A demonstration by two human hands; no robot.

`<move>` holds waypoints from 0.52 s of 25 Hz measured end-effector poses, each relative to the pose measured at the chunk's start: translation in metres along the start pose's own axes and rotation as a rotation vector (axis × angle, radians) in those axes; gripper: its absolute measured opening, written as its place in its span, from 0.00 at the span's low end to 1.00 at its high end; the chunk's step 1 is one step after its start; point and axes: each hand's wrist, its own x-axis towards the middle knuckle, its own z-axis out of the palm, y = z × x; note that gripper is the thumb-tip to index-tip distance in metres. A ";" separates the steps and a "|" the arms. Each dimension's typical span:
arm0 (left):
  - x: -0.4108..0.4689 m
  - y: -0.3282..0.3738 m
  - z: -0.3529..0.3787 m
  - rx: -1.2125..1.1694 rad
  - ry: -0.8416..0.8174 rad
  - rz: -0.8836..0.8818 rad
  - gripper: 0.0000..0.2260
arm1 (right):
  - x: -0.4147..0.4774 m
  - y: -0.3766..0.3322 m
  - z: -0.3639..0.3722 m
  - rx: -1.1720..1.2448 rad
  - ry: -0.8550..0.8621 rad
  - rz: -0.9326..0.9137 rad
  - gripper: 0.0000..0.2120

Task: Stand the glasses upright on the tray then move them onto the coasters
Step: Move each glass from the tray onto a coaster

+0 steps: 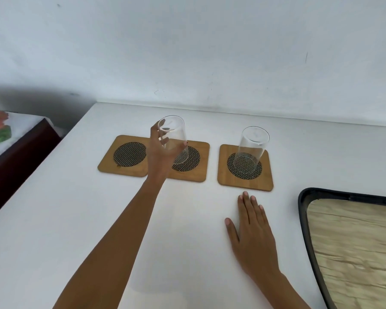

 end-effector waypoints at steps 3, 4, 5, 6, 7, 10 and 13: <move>0.012 -0.007 0.011 -0.029 -0.058 -0.002 0.34 | 0.001 0.000 0.001 0.006 -0.001 0.014 0.30; 0.014 -0.009 0.014 -0.029 -0.071 -0.007 0.34 | 0.002 0.000 0.001 0.003 -0.003 0.016 0.30; 0.015 -0.011 0.016 -0.025 -0.079 -0.010 0.34 | 0.001 0.000 0.001 0.000 -0.005 0.017 0.30; 0.016 -0.013 0.018 -0.023 -0.081 -0.010 0.34 | 0.001 0.000 0.001 -0.003 -0.007 0.018 0.30; 0.016 -0.015 0.019 -0.022 -0.079 -0.008 0.33 | 0.001 0.000 0.000 -0.003 -0.007 0.018 0.30; 0.016 -0.018 0.021 -0.001 -0.086 0.006 0.34 | 0.001 -0.001 0.001 -0.005 -0.008 0.027 0.30; 0.014 -0.019 0.020 -0.010 -0.116 0.005 0.34 | 0.001 -0.001 0.000 -0.008 -0.006 0.026 0.30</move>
